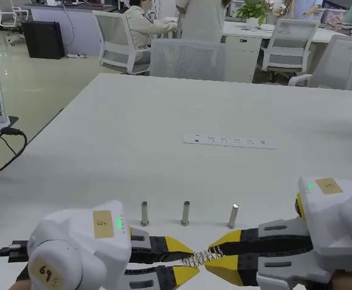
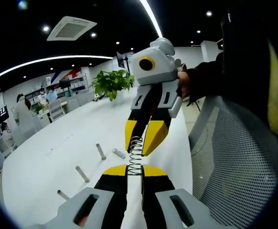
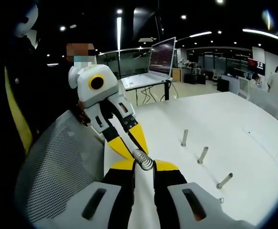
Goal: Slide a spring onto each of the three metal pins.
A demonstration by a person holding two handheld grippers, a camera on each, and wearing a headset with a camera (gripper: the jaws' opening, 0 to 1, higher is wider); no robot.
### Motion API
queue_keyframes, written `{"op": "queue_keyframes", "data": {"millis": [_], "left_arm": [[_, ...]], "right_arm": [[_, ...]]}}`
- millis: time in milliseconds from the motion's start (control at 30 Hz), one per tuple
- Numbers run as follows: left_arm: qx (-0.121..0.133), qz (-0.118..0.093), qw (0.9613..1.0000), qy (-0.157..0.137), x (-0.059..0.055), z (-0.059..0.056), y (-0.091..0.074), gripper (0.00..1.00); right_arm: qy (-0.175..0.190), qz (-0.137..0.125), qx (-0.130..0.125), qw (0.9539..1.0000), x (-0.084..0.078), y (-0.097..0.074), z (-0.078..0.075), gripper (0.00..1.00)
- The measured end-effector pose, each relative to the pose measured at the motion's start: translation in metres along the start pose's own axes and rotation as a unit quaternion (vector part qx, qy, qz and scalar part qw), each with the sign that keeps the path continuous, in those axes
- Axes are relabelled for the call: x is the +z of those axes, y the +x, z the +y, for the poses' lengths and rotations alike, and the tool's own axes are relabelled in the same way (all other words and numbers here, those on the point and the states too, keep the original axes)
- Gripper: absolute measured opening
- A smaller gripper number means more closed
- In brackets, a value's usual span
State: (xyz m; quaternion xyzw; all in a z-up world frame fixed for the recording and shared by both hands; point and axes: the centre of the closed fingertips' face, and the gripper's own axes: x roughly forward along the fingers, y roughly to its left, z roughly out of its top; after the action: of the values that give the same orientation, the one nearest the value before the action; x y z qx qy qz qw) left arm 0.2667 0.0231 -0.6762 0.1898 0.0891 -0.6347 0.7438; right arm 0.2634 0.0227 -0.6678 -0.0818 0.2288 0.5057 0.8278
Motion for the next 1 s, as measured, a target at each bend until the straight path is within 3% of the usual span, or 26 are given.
{"op": "queue_keyframes", "data": {"millis": [167, 367, 1000], "left_arm": [[-0.001, 0.004, 1.0, 0.006, -0.0005, -0.0004, 0.0012, 0.02], [-0.005, 0.011, 0.9996, 0.024, 0.0008, -0.0032, 0.0051, 0.02], [-0.005, -0.007, 0.9999, 0.005, 0.0059, -0.0028, 0.0059, 0.02]], "right_arm": [[-0.022, 0.02, 0.001, 0.9996, 0.0007, 0.0009, 0.0024, 0.11], [-0.03, 0.045, 0.021, 0.9983, -0.002, 0.0036, 0.0049, 0.1], [-0.021, 0.049, 0.035, 0.998, -0.0006, 0.0053, 0.003, 0.11]]}}
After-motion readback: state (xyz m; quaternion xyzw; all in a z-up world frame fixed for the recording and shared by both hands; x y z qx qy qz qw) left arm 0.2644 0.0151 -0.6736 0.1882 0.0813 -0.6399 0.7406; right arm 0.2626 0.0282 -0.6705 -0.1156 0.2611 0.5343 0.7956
